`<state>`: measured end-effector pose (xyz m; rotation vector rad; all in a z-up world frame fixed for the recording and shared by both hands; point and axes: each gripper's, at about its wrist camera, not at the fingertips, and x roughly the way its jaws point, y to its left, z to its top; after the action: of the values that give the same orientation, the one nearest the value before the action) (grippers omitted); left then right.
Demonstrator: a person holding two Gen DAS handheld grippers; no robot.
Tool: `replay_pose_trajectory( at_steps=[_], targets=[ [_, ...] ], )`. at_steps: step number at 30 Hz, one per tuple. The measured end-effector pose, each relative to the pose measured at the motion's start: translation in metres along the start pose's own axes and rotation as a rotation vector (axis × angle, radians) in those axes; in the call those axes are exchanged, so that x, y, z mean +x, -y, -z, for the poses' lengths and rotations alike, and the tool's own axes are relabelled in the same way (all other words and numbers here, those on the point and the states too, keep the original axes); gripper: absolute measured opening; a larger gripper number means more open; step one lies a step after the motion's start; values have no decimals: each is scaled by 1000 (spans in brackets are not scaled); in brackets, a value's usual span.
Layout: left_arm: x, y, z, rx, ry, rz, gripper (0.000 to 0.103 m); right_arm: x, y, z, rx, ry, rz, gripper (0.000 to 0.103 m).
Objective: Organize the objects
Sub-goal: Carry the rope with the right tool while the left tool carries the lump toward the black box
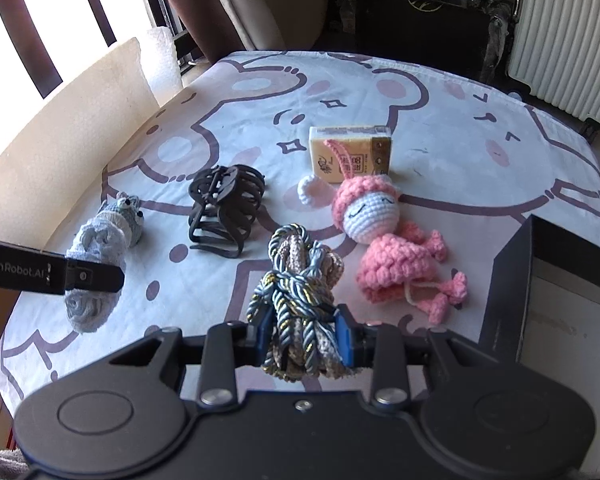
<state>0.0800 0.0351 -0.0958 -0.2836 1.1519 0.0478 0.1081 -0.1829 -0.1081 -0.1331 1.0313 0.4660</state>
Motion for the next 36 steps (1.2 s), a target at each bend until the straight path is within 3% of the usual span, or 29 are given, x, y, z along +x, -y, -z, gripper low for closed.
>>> replay_pose_trajectory(
  at_steps=[9,18,30,36],
  targets=[
    [-2,-2,1,1,2,8,39,21,-7,18,20,-119,-3,34],
    [3,-4,0,7,-16,10,39,35,-7,15,24,-165,-5,35],
    [-15,-2,-2,17,39,6,39,11,-9,7,29,-63,16,34],
    [-35,5,-2,69,91,-24,39,-12,-13,2,34,-18,29,34]
  ],
)
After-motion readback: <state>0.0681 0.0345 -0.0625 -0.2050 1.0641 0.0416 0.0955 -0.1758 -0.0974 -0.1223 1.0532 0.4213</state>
